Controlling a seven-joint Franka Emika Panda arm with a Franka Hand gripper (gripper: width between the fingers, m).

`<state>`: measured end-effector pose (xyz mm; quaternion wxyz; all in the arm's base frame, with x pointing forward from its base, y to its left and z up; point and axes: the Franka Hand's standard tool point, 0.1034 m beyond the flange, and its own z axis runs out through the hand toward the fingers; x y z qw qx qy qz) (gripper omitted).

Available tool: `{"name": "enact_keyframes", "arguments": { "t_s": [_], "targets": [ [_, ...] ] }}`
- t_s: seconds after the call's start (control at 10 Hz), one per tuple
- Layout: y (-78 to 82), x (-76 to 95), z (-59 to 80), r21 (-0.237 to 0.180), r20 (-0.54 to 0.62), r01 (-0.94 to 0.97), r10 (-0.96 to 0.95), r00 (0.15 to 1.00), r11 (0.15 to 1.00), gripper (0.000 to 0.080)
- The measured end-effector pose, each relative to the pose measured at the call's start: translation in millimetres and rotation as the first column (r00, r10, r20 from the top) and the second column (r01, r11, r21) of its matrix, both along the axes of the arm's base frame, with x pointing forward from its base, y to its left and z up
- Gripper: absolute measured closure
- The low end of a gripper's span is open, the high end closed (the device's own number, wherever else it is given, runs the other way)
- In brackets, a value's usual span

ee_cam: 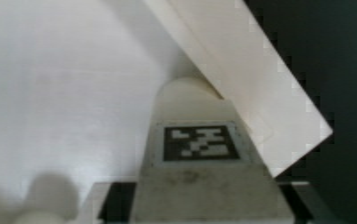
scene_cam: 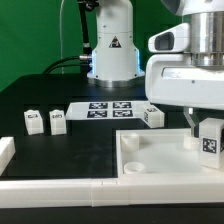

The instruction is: Assemble one leg

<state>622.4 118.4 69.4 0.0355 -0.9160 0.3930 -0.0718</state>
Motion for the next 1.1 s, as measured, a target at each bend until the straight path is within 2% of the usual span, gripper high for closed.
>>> {"name": "enact_keyframes", "arguments": {
  "t_s": [0.1,0.2,0.5,0.6,0.7,0.8,0.9,1.1],
  "targets": [
    [-0.1,0.0,-0.2,0.017,-0.002,0.099,-0.099,0.995,0.995,0.0508],
    [1.8,-0.2,-0.6,0.043,-0.010,0.275,-0.275,0.961,0.960,0.0508],
    [1.1,-0.6,-0.8,0.081,-0.030,0.460,-0.459,0.888,0.884,0.0508],
    [1.5,-0.8,-1.1,0.089,-0.035,0.497,-0.496,0.868,0.863,0.0423],
    [1.5,-0.9,-1.2,0.085,-0.033,0.472,-0.471,0.881,0.877,0.0423],
    [2.0,-0.8,-1.1,0.081,-0.027,0.435,-0.435,0.900,0.897,0.0281],
    [3.9,-0.7,-0.9,0.080,-0.019,0.404,-0.404,0.915,0.911,0.0190],
    [5.2,-0.1,0.0,0.040,0.004,0.152,-0.152,0.988,0.988,0.0162]
  ]
}}
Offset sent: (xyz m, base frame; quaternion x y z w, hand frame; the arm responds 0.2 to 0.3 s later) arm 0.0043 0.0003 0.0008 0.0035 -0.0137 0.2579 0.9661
